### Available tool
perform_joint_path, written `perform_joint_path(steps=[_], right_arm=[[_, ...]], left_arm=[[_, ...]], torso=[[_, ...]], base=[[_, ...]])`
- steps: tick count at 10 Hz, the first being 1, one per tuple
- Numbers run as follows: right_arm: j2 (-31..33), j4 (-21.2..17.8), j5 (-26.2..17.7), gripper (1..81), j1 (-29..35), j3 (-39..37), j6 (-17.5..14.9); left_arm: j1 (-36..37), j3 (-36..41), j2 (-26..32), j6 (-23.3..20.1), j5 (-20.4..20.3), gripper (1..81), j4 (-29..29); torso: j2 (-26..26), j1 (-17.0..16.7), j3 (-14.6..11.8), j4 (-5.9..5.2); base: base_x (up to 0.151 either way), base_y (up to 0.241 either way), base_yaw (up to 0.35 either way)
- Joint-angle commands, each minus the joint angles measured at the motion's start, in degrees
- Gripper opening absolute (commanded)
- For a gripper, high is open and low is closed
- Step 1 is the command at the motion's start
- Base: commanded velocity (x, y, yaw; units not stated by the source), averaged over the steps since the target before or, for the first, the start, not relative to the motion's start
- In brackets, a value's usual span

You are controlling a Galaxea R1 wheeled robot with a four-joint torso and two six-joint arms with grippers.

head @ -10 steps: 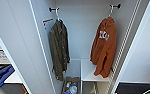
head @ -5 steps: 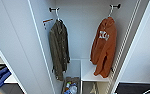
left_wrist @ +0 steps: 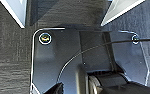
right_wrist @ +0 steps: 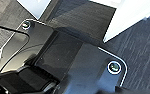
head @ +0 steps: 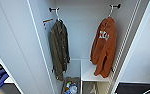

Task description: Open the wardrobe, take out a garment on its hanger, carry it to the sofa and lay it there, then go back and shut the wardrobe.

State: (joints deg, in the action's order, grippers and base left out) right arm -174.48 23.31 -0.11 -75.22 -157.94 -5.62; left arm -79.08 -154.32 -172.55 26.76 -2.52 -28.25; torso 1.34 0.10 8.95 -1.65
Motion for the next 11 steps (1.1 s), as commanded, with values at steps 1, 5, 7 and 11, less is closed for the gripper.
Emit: perform_joint_path(steps=[1,5,7,11], right_arm=[[-1.77,9.56,-2.0,81.1,5.99,-1.83,-8.53],[-5.11,26.75,3.23,81.1,9.5,-4.2,-17.4],[-5.73,30.66,9.16,81.1,12.14,-4.47,-19.34],[-10.52,29.7,12.41,81.1,18.99,-7.45,-23.04]], left_arm=[[1.16,-0.72,-0.79,-0.57,2.96,81.1,-2.34],[1.08,-0.72,-1.49,-0.65,2.69,81.1,-2.34],[1.17,-0.81,-1.05,-0.74,2.88,81.1,-2.25],[1.34,-0.81,-1.23,-0.91,2.96,81.1,-2.34]], torso=[[0.0,0.0,0.0,0.0],[0.0,0.0,0.0,0.0],[0.0,0.0,0.0,0.0],[-0.02,0.0,0.02,0.0]], base=[[0.0,0.0,0.0],[0.0,0.0,0.0],[0.0,0.0,0.0],[0.0,0.0,0.0]])
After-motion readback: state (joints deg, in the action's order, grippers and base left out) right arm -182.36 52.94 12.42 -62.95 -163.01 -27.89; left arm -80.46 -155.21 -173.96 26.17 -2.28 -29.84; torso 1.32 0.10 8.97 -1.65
